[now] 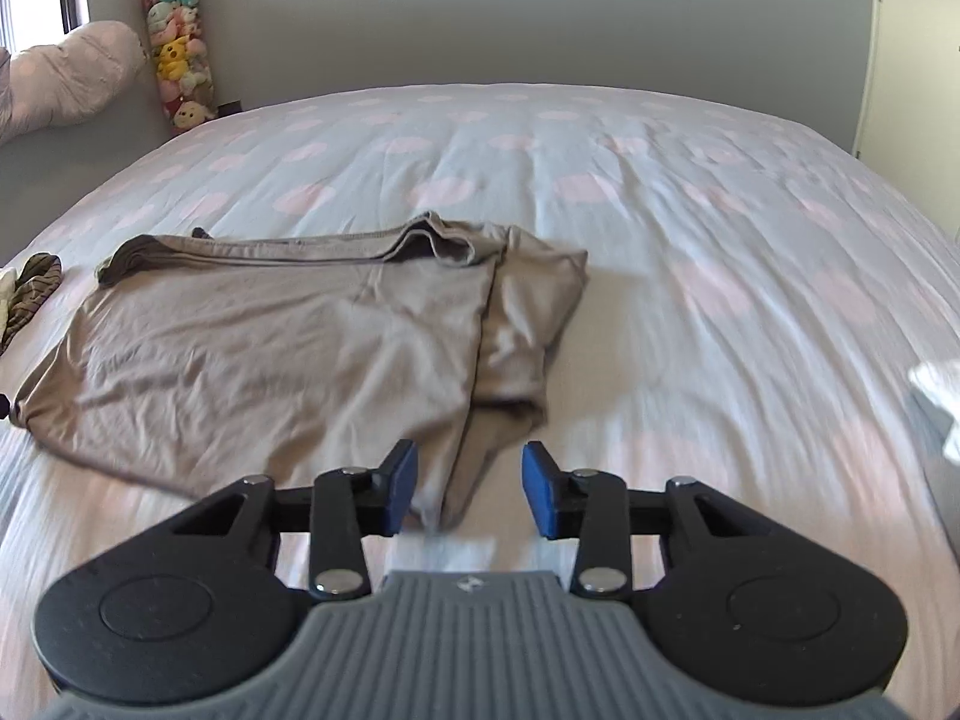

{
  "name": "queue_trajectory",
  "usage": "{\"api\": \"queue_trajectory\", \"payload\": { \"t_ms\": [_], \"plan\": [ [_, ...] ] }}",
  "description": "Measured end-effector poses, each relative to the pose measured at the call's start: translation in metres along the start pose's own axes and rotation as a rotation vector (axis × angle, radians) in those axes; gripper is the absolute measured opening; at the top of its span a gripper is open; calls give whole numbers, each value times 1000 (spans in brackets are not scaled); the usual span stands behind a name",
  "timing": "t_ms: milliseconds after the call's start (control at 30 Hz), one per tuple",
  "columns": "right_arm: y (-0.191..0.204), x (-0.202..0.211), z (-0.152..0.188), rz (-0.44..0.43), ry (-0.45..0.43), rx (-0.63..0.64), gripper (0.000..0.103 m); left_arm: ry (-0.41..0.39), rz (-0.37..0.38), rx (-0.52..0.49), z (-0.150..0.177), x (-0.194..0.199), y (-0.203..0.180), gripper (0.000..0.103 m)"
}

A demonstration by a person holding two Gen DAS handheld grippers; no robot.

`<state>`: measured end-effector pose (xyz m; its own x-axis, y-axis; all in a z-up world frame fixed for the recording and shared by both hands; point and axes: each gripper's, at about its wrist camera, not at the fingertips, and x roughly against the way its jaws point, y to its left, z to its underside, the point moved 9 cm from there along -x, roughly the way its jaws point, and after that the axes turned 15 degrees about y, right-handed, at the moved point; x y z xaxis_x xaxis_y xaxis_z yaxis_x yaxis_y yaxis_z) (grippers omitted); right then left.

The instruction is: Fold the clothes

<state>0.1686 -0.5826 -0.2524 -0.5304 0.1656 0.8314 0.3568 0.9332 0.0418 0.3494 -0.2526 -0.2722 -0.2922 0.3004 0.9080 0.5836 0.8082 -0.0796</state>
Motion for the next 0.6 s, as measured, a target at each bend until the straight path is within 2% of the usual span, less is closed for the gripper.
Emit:
{"api": "queue_trajectory", "payload": {
  "t_ms": [100, 200, 267, 400, 500, 567, 600],
  "plan": [
    [3, -2, 17, 17, -14, 26, 36, -20, -34, 10, 8, 1, -3, 44],
    [8, -13, 21, 13, -6, 44, 36, -45, -5, 44, 13, -3, -8, 44],
    [11, -22, 20, 8, -6, 47, 35, -49, -11, 28, 17, -8, -12, 44],
    [16, -28, 18, 23, -24, 71, 19, -63, -57, 0, 19, -14, -13, 43],
    [17, -29, 18, 21, -34, 65, 14, -90, -34, 22, 14, -14, -11, 37],
    [16, -29, 17, 28, -40, 62, 8, -98, -26, 17, 11, -16, -13, 28],
    [16, -28, 17, 36, -42, 61, 6, -91, -34, 7, 10, -18, -14, 14]
  ]
}}
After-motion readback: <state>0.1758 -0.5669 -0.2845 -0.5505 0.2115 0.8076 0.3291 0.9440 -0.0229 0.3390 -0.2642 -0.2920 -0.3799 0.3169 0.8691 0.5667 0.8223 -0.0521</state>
